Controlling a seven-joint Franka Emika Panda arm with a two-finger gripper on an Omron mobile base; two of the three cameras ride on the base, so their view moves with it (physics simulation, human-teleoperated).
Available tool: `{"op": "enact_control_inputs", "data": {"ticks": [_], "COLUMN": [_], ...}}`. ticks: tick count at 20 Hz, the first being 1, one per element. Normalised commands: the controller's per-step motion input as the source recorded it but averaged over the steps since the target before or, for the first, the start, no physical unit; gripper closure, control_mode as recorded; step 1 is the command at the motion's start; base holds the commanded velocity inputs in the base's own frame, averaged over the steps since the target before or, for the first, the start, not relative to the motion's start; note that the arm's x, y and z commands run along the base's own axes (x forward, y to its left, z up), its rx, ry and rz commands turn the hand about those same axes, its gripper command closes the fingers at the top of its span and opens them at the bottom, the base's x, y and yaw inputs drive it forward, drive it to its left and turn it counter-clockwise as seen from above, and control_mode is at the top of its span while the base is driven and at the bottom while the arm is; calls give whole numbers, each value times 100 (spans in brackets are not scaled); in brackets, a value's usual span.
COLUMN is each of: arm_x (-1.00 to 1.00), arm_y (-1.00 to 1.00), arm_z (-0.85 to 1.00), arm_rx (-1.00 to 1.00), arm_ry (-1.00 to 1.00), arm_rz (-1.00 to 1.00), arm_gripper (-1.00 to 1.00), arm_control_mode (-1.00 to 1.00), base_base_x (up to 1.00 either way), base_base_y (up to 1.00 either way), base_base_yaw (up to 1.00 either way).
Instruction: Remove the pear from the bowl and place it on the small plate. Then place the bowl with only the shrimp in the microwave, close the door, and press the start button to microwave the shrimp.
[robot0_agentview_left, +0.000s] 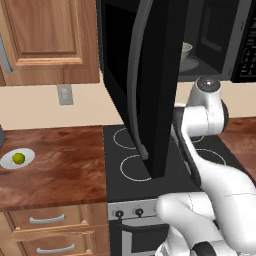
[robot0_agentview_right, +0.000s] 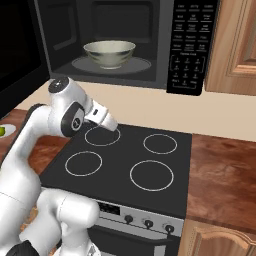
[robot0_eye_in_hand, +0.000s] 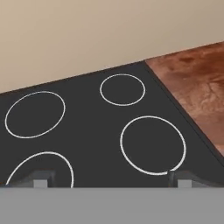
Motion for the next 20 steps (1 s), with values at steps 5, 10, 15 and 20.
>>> {"op": "enact_control_inputs", "data": {"ticks": [5,10,15,20], "arm_x": [72,40,29,-24], "arm_y": [2,14,-1,-6], "arm_z": [-13,-27,-15,-24], "arm_rx": [-28,-33,-28,-24], "arm_ry": [5,0,-5,-23], "arm_rz": [-6,-14,-14,-17], "arm_gripper": [-100,-100,-100,-100], "arm_control_mode": [-100,-100,-100,-100], "base_base_x": [0,0,0,0], "base_base_y": [0,0,0,0], "base_base_yaw": [0,0,0,0]}}
